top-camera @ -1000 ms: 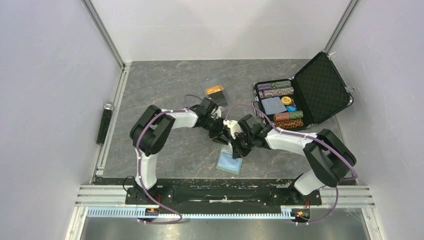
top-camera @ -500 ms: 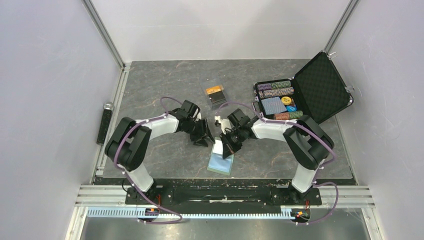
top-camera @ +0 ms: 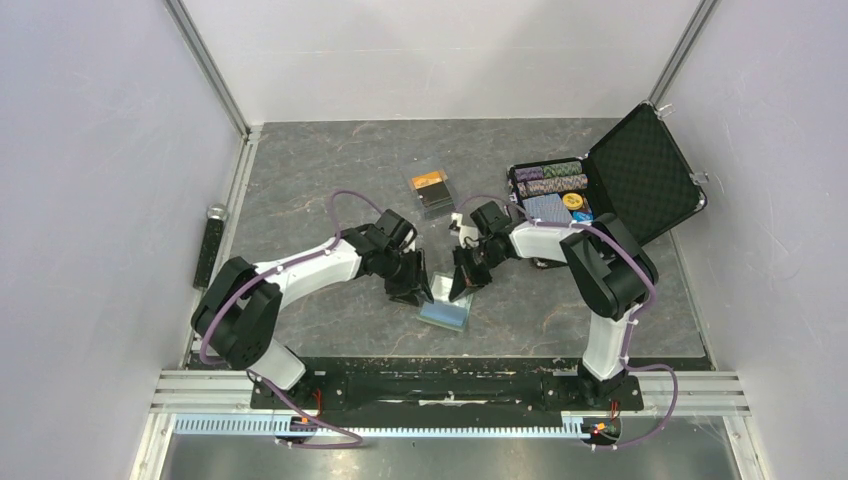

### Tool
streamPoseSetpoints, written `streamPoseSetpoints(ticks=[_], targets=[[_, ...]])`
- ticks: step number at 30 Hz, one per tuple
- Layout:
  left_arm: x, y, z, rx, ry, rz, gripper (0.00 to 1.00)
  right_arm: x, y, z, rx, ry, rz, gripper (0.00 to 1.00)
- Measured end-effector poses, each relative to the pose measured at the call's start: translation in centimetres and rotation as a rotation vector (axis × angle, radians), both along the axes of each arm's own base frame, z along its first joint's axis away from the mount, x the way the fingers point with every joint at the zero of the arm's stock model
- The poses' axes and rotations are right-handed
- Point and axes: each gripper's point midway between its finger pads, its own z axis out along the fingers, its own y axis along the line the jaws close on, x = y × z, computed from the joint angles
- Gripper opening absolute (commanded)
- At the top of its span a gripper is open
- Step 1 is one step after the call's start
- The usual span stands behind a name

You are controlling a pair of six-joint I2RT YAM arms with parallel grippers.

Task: Put the credit cards into the card holder
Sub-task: Open the card holder at the center of the board.

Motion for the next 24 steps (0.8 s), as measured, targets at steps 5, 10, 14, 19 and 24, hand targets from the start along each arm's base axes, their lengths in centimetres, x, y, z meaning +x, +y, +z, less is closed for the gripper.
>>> streamPoseSetpoints(ticks=[5, 10, 14, 19, 24], targets=[[-0.9, -2.4, 0.8, -0.006, -0.020, -0.075, 0.25, 2.5, -1.4, 0.1, -0.001, -0.011, -0.101, 0.00], [-2.4, -4.1, -0.3, 0.010, 0.002, -0.143, 0.21, 4.1, -2.1, 0.2, 0.002, -0.029, -0.158, 0.00], [-2.8, -4.0, -2.2, 0.048, 0.052, -0.152, 0.20, 4.5, -2.3, 0.3, 0.007, -0.034, -0.181, 0.00], [-3.1, -4.0, -4.5, 0.090, 0.117, -0.169, 0.15, 4.6, -2.6, 0.4, 0.004, -0.049, -0.192, 0.00], [-2.7, -4.6, -4.7, 0.090, 0.125, -0.198, 0.07, 5.4, -3.5, 0.7, -0.017, -0.079, -0.222, 0.01]])
